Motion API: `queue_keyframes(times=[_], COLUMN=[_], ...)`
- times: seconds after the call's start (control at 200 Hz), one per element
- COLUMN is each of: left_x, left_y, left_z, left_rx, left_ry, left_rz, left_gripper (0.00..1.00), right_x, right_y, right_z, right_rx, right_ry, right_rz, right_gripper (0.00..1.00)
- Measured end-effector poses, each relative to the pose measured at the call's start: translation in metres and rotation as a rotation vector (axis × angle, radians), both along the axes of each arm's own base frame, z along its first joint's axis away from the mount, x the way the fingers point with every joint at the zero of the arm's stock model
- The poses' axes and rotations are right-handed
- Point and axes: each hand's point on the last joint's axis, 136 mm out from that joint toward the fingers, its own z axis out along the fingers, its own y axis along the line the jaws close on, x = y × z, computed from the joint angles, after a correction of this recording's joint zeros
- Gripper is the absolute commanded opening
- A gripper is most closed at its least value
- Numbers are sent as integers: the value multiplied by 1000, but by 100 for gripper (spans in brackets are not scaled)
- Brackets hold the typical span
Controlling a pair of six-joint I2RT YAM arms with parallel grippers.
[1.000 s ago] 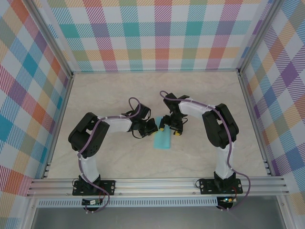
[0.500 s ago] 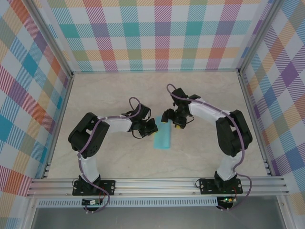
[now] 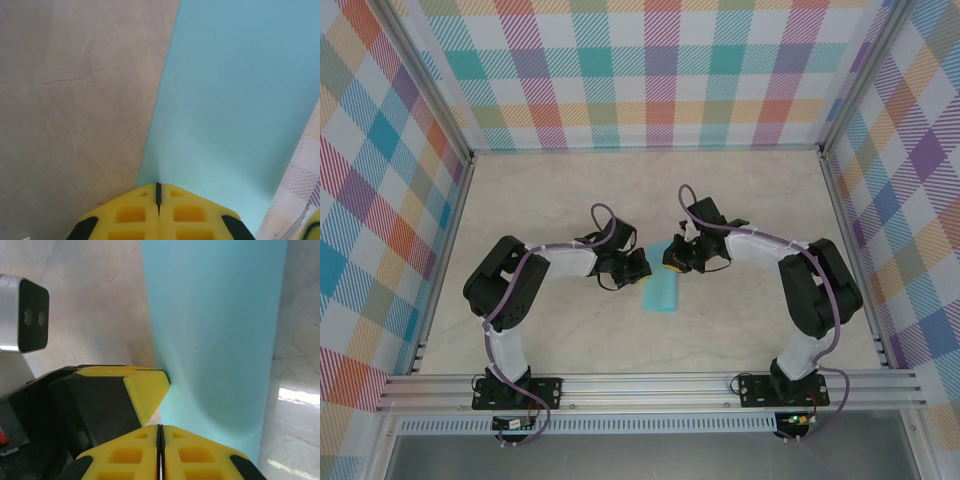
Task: Fold a paper plane with a square sheet of paper (pick it up from the middle)
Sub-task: First fold in half a square sheet of paper at the center of the table.
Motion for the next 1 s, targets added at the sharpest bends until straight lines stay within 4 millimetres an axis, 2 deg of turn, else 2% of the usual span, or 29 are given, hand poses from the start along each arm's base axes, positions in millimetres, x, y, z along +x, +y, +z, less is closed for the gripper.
queue_keyframes(times=[0.29, 0.575, 0.865, 1.0], left_x=[0, 0, 0, 0], left_y=[0, 0, 0, 0], left_z=[0, 0, 0, 0], left_rx=[0, 1, 2, 2], left_ry=[0, -2, -3, -4], left_rz=[0, -3, -6, -6], left_gripper=[0, 0, 0, 0], right_x=[-4, -18, -17, -19], right_y=[-15, -29, -29, -24], right_z=[-25, -51, -50, -40], right_rx=[15, -21, -13, 21], right_ry=[47, 87, 59, 45], right_rz=[-25, -21, 11, 35], right_gripper=[13, 14, 16, 14])
